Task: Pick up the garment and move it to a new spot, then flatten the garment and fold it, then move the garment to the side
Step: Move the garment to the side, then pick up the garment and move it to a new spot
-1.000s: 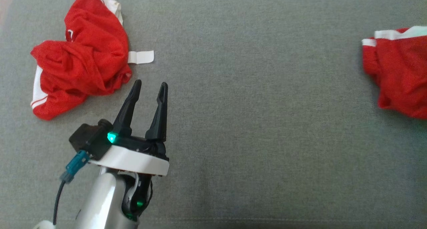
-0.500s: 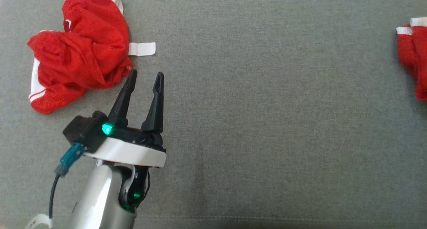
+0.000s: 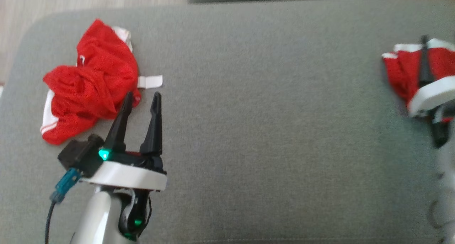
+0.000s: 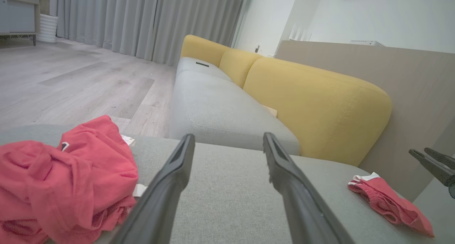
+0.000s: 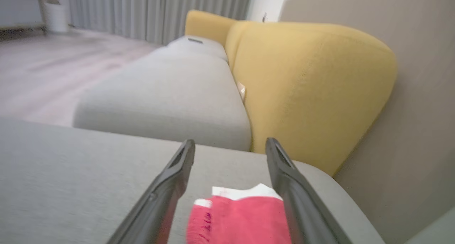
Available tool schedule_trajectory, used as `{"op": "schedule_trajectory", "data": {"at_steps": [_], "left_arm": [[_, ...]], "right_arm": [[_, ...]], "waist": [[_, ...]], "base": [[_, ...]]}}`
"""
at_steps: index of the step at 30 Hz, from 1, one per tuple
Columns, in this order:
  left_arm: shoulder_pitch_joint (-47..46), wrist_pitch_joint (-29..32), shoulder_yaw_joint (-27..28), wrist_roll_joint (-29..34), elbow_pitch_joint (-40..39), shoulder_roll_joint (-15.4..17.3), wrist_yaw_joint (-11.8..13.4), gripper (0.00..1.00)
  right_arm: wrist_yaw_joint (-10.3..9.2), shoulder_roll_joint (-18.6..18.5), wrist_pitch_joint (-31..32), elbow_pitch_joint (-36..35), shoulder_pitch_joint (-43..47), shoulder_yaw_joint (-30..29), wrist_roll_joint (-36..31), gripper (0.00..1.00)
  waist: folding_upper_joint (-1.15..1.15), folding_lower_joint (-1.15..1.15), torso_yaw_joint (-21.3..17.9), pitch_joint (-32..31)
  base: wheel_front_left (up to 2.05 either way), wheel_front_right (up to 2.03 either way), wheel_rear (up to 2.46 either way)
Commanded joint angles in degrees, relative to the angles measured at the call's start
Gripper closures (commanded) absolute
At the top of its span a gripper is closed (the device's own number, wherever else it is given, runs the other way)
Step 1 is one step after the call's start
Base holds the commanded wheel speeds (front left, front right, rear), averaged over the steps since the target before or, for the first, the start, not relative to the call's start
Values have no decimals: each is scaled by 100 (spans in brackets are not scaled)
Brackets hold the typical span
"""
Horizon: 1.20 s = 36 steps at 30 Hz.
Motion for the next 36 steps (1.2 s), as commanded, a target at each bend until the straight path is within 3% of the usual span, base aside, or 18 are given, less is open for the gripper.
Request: {"op": "schedule_trajectory", "data": {"at_steps": [1, 6, 12, 21, 36], "left_arm": [[-104, -29, 256, 45, -227, 41, 33, 0], [113, -29, 336, 63, -288, 41, 55, 0], [367, -29, 337, 87, -292, 41, 59, 0], [705, -29, 321, 39, -417, 41, 8, 0], [755, -29, 320, 88, -414, 41, 18, 0]], "right_arm": [[-5, 69, -128, -340, 69, 131, 151, 0], [-5, 722, -362, -1336, 907, 422, 725, 0], [-5, 1111, -519, -2219, 1928, 454, 1173, 0], [-5, 1162, -608, -2558, 2862, 840, 1647, 0], [-5, 1163, -612, -2946, 3058, 852, 1551, 0]], "waist": [[0, 0, -103, -252], [0, 0, -172, -573], [0, 0, -181, -820], [0, 0, -175, -907], [0, 0, -149, -888]], "base": [[0, 0, 0], [0, 0, 0], [0, 0, 0], [0, 0, 0], [0, 0, 0]]}}
